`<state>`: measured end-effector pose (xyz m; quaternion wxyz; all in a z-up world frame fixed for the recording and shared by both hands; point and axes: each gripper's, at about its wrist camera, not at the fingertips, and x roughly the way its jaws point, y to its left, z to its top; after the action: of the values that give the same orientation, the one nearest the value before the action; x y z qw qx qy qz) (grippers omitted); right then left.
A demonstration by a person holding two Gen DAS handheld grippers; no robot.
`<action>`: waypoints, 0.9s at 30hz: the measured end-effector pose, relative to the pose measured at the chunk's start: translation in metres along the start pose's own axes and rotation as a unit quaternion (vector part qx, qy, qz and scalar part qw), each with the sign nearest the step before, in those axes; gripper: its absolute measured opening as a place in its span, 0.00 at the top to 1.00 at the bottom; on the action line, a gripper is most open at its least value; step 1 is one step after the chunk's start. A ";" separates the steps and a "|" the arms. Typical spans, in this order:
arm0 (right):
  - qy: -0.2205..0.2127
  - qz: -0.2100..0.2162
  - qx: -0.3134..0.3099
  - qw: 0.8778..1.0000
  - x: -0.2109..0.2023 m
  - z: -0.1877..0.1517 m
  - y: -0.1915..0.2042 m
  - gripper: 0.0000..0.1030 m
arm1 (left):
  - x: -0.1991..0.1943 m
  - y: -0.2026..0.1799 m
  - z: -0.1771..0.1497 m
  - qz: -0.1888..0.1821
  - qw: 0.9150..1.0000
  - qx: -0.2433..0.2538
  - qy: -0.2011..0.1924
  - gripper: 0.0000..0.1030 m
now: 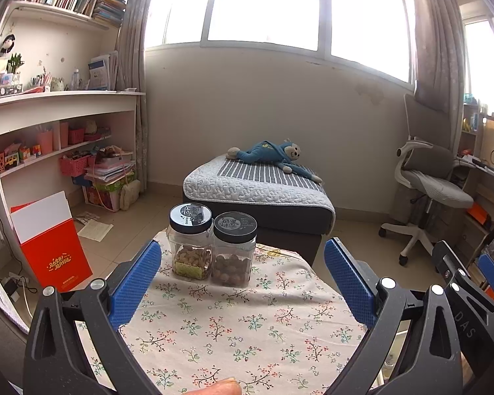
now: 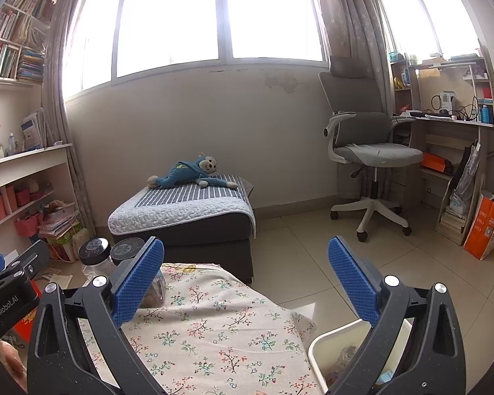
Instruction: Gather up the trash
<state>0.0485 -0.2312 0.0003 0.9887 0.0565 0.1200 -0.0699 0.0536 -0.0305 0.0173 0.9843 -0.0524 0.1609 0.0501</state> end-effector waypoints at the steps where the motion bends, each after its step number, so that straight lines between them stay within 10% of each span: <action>1: 0.000 0.000 0.000 1.000 0.000 0.000 0.000 0.07 | 0.000 0.000 0.000 -0.001 1.000 0.000 0.000 0.06; 27: -0.001 -0.006 -0.003 1.000 0.000 -0.002 -0.005 0.07 | -0.002 -0.005 0.001 0.001 1.000 0.005 -0.001 0.06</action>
<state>0.0472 -0.2360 -0.0016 0.9885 0.0530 0.1199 -0.0755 0.0531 -0.0354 0.0196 0.9846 -0.0479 0.1606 0.0500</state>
